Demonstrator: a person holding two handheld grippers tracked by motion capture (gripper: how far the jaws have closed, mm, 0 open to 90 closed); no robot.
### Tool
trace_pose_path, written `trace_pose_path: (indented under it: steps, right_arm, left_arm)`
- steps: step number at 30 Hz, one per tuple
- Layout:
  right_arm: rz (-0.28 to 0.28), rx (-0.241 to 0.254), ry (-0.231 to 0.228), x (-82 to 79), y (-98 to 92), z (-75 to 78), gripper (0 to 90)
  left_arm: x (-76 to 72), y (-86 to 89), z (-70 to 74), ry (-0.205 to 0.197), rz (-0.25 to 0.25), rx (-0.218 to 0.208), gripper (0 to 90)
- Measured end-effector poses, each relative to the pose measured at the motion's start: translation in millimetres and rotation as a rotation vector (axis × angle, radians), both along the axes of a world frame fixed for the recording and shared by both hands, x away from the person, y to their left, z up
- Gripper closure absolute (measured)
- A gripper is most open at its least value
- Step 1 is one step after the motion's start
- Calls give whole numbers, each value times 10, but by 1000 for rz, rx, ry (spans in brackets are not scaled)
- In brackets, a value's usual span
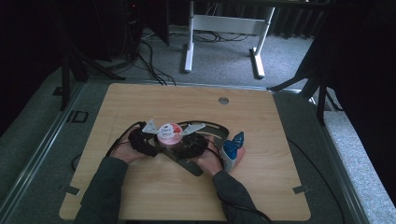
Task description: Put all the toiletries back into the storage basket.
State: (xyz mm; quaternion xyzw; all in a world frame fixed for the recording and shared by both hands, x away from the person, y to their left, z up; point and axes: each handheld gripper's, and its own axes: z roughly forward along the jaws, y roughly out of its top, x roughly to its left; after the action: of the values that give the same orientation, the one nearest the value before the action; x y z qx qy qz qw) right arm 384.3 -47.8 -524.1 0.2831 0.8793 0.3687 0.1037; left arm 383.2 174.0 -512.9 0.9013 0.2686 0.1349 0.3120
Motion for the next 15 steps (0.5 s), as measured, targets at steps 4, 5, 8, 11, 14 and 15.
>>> trace_pose_path:
  steps: [4,5,8,11,14,15]
  right_arm:
    - [-11,3,6,-4,-13,-11,330]
    - [-11,6,9,-4,-15,-12,329]
    - [-15,7,8,-18,-13,-4,324]
    - [-22,14,3,-29,-26,10,324]
    - [-36,22,-3,-46,-43,16,326]
    - [-38,24,-1,-56,-44,16,326]
  left_arm:
    - [-22,26,34,-13,17,-4,278]
    - [-32,34,49,-17,22,-9,277]
    - [-54,70,95,-35,36,-22,280]
    - [-84,108,124,-49,42,-34,312]
    - [-117,158,145,-51,49,-59,379]
    - [-123,178,149,-51,50,-72,395]
